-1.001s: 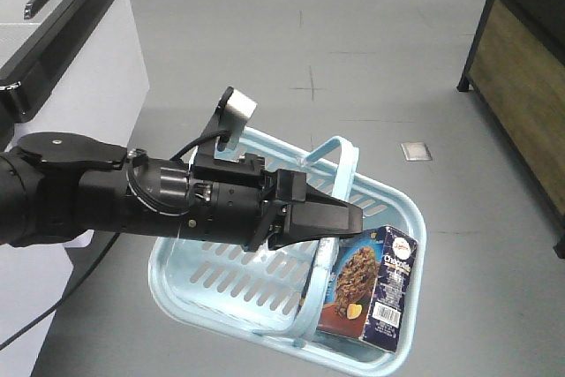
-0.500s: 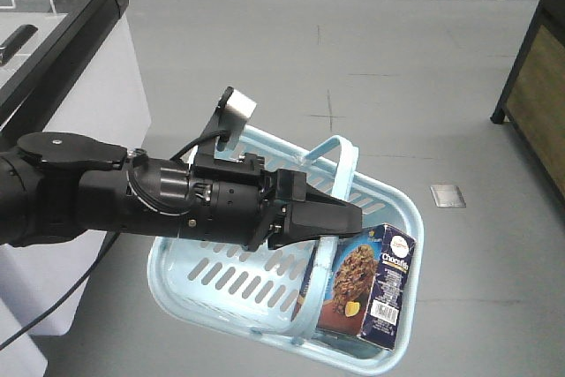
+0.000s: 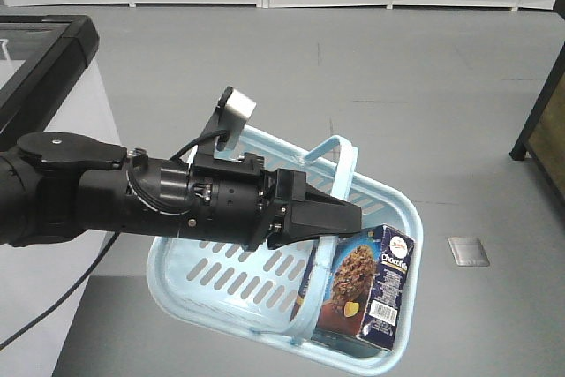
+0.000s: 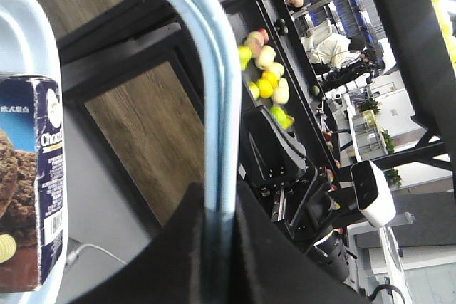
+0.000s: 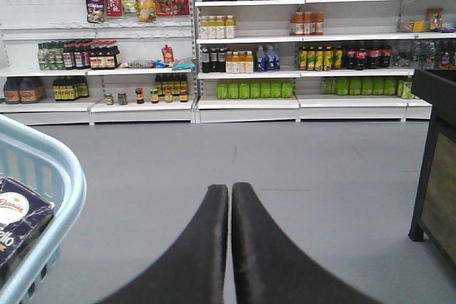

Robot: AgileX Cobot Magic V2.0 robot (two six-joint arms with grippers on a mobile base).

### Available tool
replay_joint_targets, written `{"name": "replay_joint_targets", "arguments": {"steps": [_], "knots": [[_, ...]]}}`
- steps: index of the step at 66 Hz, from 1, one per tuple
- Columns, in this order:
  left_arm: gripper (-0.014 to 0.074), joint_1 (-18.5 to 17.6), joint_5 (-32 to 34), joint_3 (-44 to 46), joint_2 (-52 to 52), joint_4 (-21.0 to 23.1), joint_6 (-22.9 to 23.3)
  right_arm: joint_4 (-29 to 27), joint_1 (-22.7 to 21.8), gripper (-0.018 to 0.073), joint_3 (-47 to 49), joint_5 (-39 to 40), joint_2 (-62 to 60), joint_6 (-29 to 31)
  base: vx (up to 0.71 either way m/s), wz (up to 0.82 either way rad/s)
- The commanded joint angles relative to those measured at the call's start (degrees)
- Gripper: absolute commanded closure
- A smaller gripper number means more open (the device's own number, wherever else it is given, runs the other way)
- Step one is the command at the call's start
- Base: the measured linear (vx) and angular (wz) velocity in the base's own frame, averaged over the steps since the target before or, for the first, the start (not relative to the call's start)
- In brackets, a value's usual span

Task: Left arm holds basket, right arm returns cookies
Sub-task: 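Hold the basket in the left gripper while driving toward the shelves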

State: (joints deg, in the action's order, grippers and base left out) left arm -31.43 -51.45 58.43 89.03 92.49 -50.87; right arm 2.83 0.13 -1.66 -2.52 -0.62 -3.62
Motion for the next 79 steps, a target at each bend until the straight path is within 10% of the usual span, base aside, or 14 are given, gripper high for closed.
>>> {"name": "replay_joint_targets", "arguments": {"steps": [1, 79], "knots": [[0.0603, -0.14, -2.44, 1.6, -2.5, 4.88, -0.78, 0.23, -0.25, 0.0567, -0.13, 4.04, -0.6, 0.45, 0.56, -0.1], [0.0603, -0.14, -2.4, 1.6, -2.5, 4.88, -0.77, 0.23, -0.25, 0.0567, -0.13, 4.03, -0.6, 0.45, 0.56, 0.01]]}}
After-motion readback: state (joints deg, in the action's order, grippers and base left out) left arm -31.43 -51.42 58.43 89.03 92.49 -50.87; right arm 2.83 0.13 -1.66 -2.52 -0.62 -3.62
